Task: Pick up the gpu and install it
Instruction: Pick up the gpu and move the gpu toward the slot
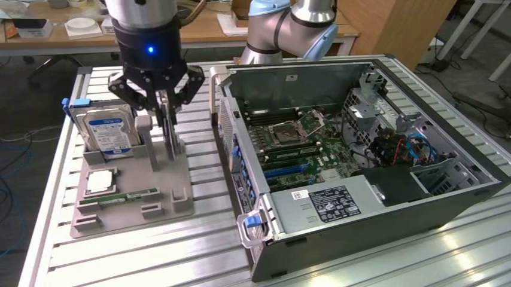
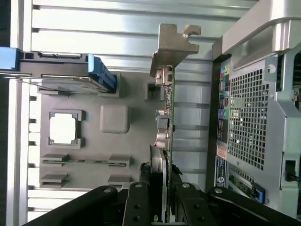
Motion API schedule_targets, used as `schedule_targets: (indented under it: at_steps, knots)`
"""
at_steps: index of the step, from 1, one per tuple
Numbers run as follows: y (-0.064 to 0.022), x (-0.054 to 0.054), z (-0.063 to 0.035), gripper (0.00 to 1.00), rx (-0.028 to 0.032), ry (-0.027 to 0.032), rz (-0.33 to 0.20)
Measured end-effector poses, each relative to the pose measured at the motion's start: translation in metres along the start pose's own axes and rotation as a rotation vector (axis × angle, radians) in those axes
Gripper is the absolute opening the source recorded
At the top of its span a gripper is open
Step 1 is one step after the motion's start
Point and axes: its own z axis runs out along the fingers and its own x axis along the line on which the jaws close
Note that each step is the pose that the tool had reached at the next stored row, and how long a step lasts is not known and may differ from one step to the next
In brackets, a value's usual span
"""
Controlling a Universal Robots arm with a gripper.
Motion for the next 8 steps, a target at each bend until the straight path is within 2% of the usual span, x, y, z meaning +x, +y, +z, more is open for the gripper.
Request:
schedule_targets:
  at_steps: [8]
  knots:
    - [0.0018,-0.001,-0.0341,0.27,0.0,0.0,0.0]
